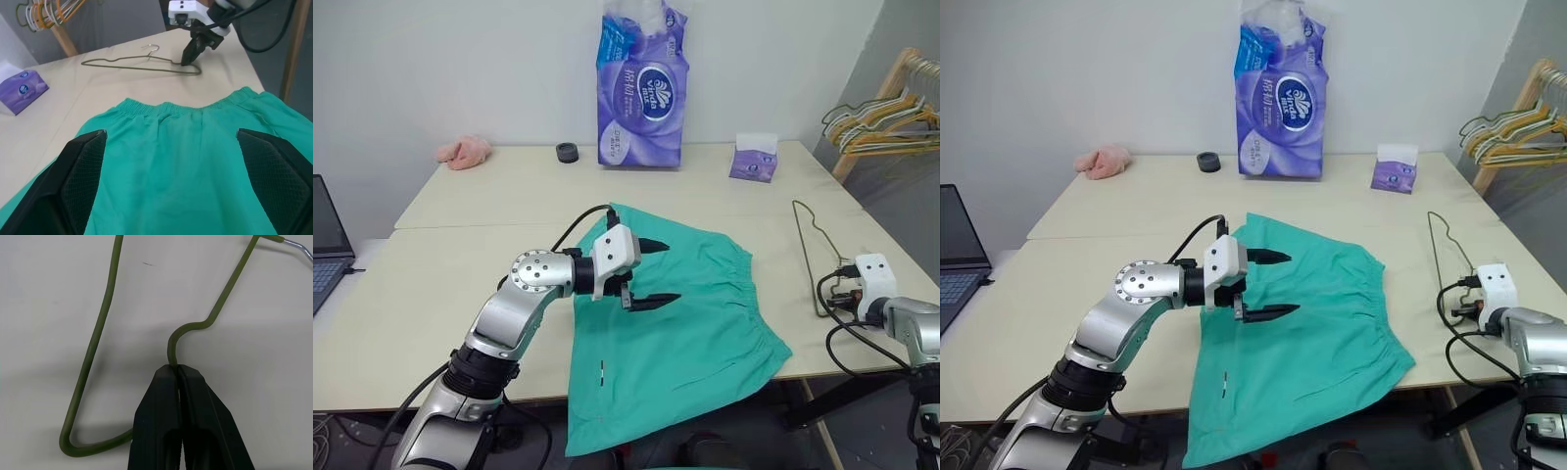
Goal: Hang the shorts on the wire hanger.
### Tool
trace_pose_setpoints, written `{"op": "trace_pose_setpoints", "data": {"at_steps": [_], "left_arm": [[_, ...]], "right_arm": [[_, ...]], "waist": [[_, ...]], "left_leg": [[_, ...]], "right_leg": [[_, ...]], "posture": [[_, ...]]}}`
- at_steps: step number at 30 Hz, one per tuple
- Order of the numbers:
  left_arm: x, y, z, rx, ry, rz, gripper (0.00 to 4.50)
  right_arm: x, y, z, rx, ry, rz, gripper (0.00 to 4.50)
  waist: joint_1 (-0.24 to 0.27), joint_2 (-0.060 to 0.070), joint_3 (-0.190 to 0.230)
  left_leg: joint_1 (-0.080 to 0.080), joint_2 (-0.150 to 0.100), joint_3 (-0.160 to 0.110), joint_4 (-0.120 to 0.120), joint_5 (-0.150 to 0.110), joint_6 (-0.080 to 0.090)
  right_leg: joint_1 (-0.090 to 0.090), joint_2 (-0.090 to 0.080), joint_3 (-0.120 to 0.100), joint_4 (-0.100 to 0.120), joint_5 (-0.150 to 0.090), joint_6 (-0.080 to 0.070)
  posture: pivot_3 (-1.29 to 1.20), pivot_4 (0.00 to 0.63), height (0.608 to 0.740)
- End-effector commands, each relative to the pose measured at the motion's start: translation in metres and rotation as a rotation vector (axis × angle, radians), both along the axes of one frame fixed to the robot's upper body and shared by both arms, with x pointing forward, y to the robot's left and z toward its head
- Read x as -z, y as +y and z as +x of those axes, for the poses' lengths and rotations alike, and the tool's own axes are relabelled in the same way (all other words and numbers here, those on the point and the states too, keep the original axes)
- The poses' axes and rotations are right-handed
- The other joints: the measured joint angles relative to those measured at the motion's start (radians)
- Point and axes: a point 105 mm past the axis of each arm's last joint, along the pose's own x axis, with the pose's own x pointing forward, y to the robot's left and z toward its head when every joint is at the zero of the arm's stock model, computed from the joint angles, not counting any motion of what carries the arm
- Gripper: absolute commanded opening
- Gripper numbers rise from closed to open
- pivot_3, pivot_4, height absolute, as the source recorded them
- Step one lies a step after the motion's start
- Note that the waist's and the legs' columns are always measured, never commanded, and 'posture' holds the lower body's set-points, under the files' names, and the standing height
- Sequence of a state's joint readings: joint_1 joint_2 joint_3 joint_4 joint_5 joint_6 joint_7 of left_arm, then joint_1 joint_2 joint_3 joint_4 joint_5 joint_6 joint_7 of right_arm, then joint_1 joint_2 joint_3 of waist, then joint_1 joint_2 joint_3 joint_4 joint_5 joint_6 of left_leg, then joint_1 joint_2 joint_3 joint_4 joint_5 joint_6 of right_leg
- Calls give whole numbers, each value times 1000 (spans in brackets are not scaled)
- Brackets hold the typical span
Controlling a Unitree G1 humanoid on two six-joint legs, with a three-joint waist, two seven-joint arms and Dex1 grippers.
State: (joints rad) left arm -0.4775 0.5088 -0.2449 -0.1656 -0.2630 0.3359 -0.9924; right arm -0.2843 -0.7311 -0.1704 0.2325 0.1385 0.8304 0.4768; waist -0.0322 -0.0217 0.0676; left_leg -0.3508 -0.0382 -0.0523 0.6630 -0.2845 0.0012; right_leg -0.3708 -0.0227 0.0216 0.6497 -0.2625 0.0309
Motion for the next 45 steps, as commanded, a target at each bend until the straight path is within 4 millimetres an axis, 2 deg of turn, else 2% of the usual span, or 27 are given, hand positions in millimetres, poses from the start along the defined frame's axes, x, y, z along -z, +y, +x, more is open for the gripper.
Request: {"op": "trace_pose_setpoints", "data": {"at_steps": [1,4,7,9,12,15,20,24,30,35,38,45], "left_arm": [[-18,10,21,-99,-59,-38,4500],[-30,28,46,-209,-72,-70,4500],[-46,43,67,-289,-34,-142,4500],[-55,51,76,-307,19,-184,4500],[-54,64,81,-304,93,-162,4500],[-43,75,75,-254,212,-105,4500],[-15,83,53,-160,417,-22,4500],[5,80,38,-105,500,30,4500],[21,72,10,19,584,79,4500],[28,70,7,29,592,111,4500],[32,72,7,30,594,132,3979],[39,71,2,62,600,164,1897]], "right_arm": [[-29,18,10,-149,-99,-84,16],[-57,57,16,-409,-196,-215,16],[-71,88,15,-656,-256,-393,16],[-78,104,14,-792,-299,-514,16],[-86,119,13,-996,-360,-733,16],[-88,131,9,-1175,-413,-896,16],[-97,157,3,-1353,-565,-1010,16],[-105,173,1,-1406,-679,-1037,16],[-108,183,-2,-1457,-722,-1042,16],[-110,186,-3,-1465,-734,-1039,16],[-111,188,-4,-1468,-738,-1033,0],[-115,194,-7,-1468,-777,-1017,0]], "waist": [[0,4,2],[-5,11,4],[-13,10,5],[-15,10,5],[-20,10,5],[-26,10,5],[-29,8,6],[-28,8,7],[-28,7,7],[-27,7,7],[-27,7,7],[-28,7,7]], "left_leg": [[-2,0,0,0,0,0],[-5,0,0,0,0,0],[-13,0,1,1,0,0],[-13,-1,1,1,0,0],[-14,-1,1,1,0,0],[-13,-2,1,1,0,0],[-13,-1,1,1,0,0],[-13,-1,1,1,0,0],[-13,-1,1,1,0,-1],[-13,-1,1,2,0,-1],[-13,-1,1,2,0,-1],[-13,-1,1,2,0,0]], "right_leg": [[-1,0,0,0,0,0],[-5,0,0,1,0,0],[-15,0,1,6,0,1],[-16,0,0,8,0,1],[-17,0,0,8,0,1],[-17,0,0,8,0,1],[-17,0,0,8,1,-2],[-17,0,1,9,3,-5],[-18,-1,2,9,3,-5],[-18,-1,1,10,3,-5],[-18,-1,2,10,3,-6],[-18,-1,2,10,2,-6]], "posture": [[-84,46,740],[-94,44,740],[-101,43,740],[-103,43,740],[-109,43,740],[-111,44,740],[-118,46,740],[-121,47,740],[-130,44,740],[-131,42,740],[-136,42,740],[-141,48,740]]}}
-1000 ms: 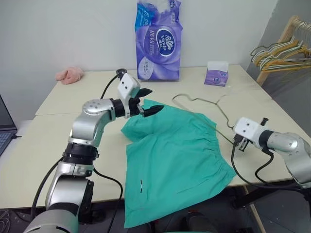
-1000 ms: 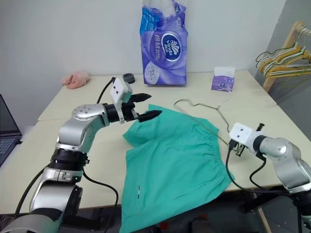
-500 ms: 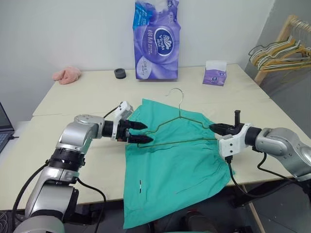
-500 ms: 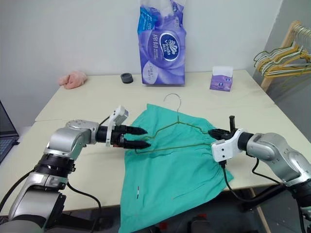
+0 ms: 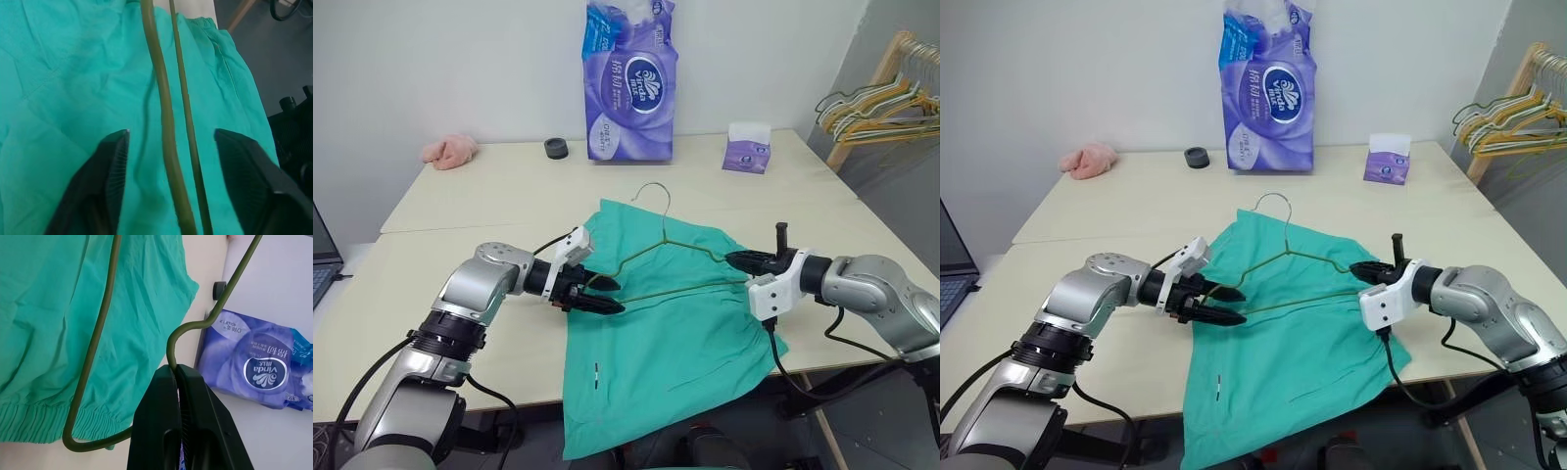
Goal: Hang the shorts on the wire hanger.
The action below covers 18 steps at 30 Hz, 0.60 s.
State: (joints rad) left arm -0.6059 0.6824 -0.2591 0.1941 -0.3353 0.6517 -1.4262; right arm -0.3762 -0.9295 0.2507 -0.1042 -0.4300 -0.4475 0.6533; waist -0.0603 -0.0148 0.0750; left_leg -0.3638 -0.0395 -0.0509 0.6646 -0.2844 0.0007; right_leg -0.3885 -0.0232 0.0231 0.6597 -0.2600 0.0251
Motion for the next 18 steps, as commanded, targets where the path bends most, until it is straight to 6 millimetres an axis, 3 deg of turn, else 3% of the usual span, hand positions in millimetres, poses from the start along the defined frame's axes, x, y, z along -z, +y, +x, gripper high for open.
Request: {"op": "trace_pose_setpoints", "data": {"at_steps": [1,6,10,13,18], "left_arm": [[-1,0,-2,21,-14,4,1606],[7,-2,-4,30,-24,24,148],[6,-4,-2,8,-29,8,28],[6,-4,0,-4,-34,7,0],[3,-5,10,-51,-82,10,0]], "right_arm": [[-22,5,0,-22,-71,41,0],[-27,9,-4,-47,-80,98,0],[-21,8,-7,-57,-55,82,0],[-20,5,-8,-49,-45,94,726],[-16,2,-14,-68,-27,76,2343]], "waist": [[0,0,0],[0,0,0],[0,0,0],[0,0,0],[0,0,0]], "left_leg": [[0,0,0,0,0,0],[0,0,0,0,0,0],[0,0,0,0,0,0],[0,0,0,0,0,0],[0,0,0,0,0,0]], "right_leg": [[0,0,0,0,0,0],[0,0,0,0,0,0],[0,0,0,0,0,0],[0,0,0,0,0,0],[0,0,0,1,0,0]], "posture": [[-143,49,740],[-144,51,740],[-143,57,740],[-143,56,740],[-146,53,740]]}}
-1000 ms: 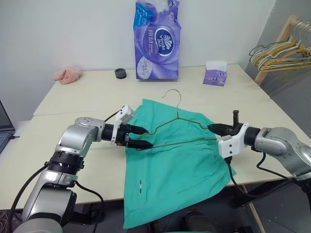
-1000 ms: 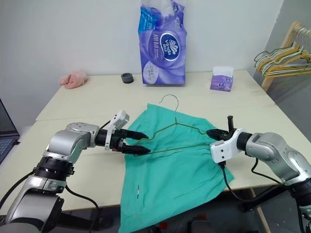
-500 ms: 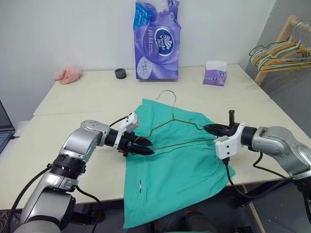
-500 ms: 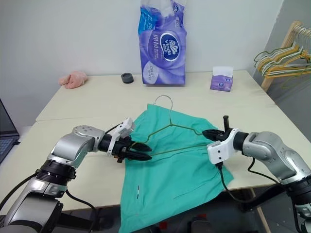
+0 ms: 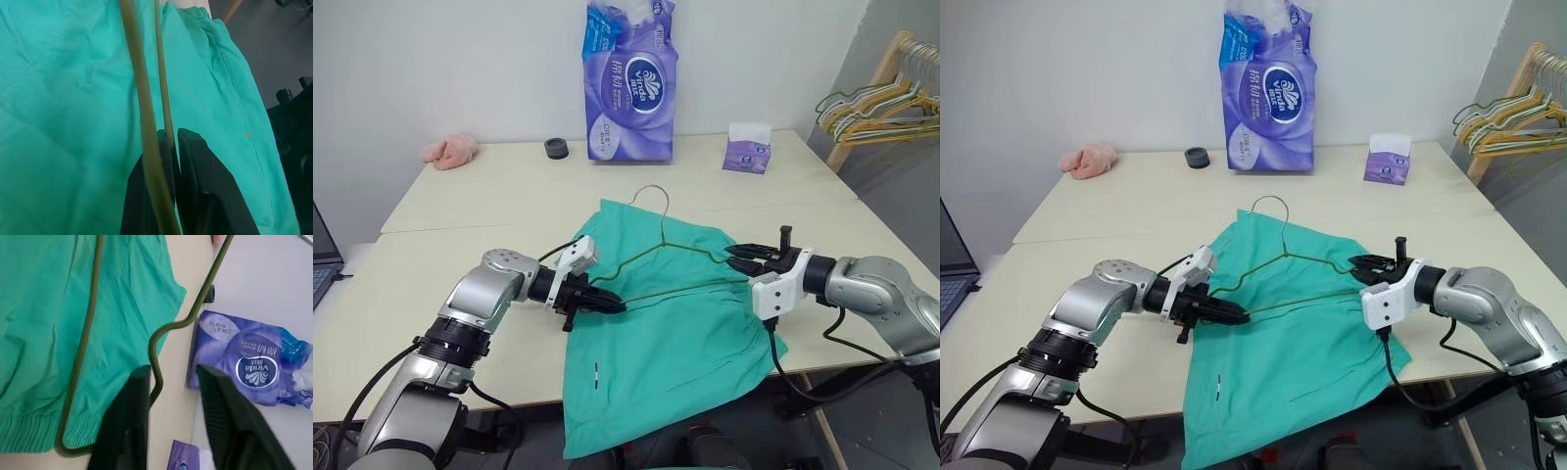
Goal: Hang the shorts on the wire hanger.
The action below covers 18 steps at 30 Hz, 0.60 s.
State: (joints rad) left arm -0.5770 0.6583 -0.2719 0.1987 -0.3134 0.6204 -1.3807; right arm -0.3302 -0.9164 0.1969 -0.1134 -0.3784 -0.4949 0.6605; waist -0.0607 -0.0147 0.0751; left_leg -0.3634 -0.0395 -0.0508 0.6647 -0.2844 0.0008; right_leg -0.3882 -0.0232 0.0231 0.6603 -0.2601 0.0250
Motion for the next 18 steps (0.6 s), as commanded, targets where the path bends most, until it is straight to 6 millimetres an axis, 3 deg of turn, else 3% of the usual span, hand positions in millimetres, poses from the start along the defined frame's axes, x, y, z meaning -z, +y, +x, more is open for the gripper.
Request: {"op": "trace_pose_setpoints", "data": {"at_steps": [1,3,7,11,15,18], "left_arm": [[-10,-2,18,-59,-132,14,0],[-14,-6,30,-90,-239,40,0],[-23,-16,39,-95,-372,50,0],[-26,-23,28,12,-442,75,0],[-28,-25,7,176,-471,98,0],[-29,-24,0,261,-498,125,0]], "right_arm": [[-14,2,-9,-51,-38,22,2704],[-17,-2,-13,-41,-16,51,3335],[-19,-16,-24,36,104,120,3335],[-24,-15,-29,151,293,303,3335],[-34,-18,-21,348,514,551,3335],[-30,-16,-32,400,735,563,3335]], "waist": [[0,0,0],[7,0,0],[6,0,0],[-1,0,0],[-8,0,0],[-4,0,0]], "left_leg": [[0,0,0,0,0,0],[0,0,0,0,0,0],[0,-1,0,1,0,0],[0,0,0,1,0,0],[0,1,0,0,0,0],[0,1,-1,0,0,0]], "right_leg": [[0,0,0,0,0,0],[0,0,0,0,0,0],[0,-1,0,0,0,0],[1,-1,0,0,0,0],[0,0,0,1,0,0],[0,-1,0,1,0,0]], "posture": [[-146,53,740],[-142,51,740],[-149,53,740],[-161,53,740],[-162,52,740],[-159,52,740]]}}
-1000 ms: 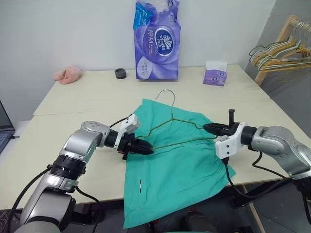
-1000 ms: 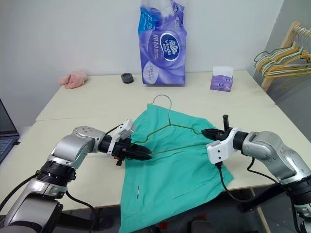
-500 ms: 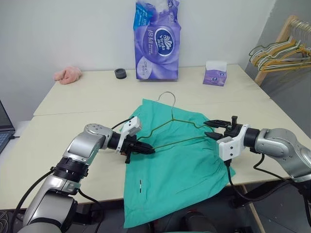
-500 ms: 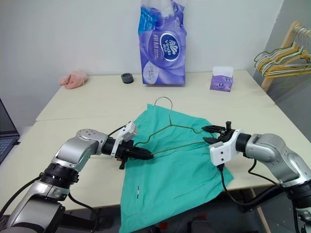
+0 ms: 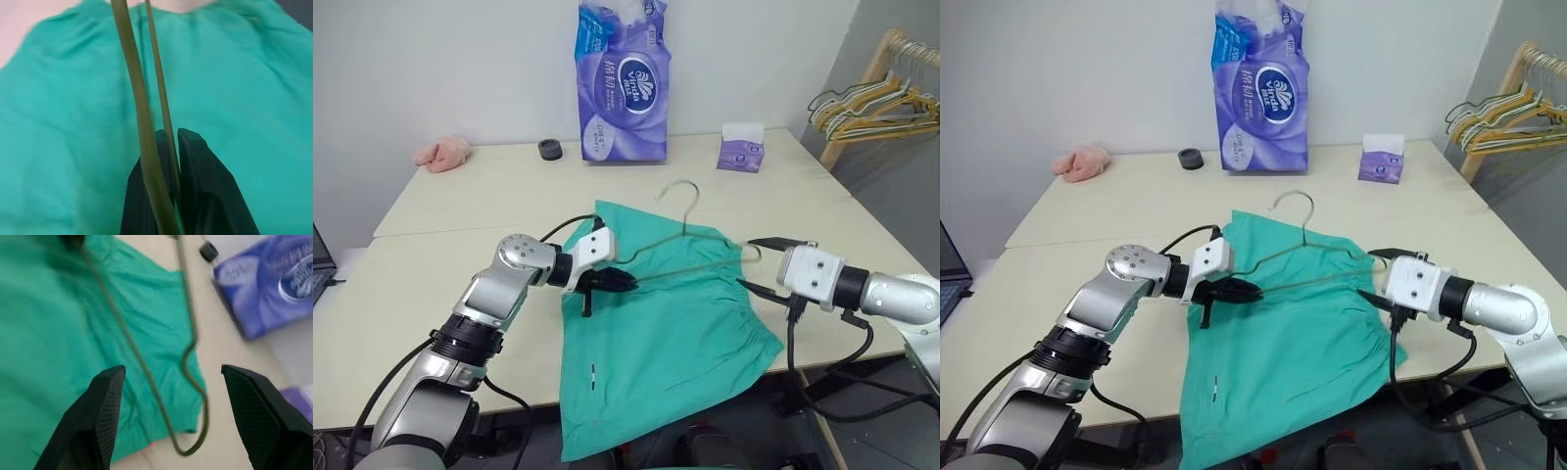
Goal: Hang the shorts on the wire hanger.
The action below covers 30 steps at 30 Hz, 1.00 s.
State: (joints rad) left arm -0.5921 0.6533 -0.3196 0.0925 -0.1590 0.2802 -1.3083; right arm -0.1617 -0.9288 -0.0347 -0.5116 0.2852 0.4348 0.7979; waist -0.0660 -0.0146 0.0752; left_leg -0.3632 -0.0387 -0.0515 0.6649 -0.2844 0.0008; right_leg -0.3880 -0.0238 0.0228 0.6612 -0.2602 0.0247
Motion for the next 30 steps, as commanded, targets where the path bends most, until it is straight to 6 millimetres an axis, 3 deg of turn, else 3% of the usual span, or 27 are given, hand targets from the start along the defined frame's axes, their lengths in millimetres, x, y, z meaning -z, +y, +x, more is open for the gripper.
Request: {"op": "trace_pose_setpoints", "data": {"at_steps": [1,6,12,21,24,30], "left_arm": [[-9,-2,-8,95,-58,29,0],[-9,-7,-12,130,-74,35,0],[-10,-9,-17,162,-81,40,0],[-9,-8,-22,195,-81,67,0],[-8,-8,-22,193,-84,68,0],[-7,-8,-24,193,-80,65,0]], "right_arm": [[-7,1,-12,-1,175,28,3335],[8,-3,-20,-2,302,-65,3335],[29,-8,-15,2,371,-163,3335],[38,-1,-7,-45,459,-212,3335],[40,0,-8,-49,484,-227,2783],[45,3,-11,-54,517,-236,749]], "waist": [[3,0,0],[10,0,0],[7,0,0],[6,0,0],[7,0,0],[7,0,0]], "left_leg": [[0,0,0,0,0,0],[-1,0,0,0,0,0],[-1,0,0,0,0,0],[-1,0,0,0,0,0],[-1,0,0,0,0,0],[-1,0,0,0,0,0]], "right_leg": [[0,0,0,0,0,0],[1,-1,-1,-3,0,0],[0,0,-1,-2,-3,4],[0,-1,-1,-2,-1,2],[0,-1,-1,-2,0,1],[0,-1,-1,-2,0,1]], "posture": [[-160,51,740],[-160,49,740],[-156,41,740],[-143,40,740],[-140,41,740],[-140,41,740]]}}
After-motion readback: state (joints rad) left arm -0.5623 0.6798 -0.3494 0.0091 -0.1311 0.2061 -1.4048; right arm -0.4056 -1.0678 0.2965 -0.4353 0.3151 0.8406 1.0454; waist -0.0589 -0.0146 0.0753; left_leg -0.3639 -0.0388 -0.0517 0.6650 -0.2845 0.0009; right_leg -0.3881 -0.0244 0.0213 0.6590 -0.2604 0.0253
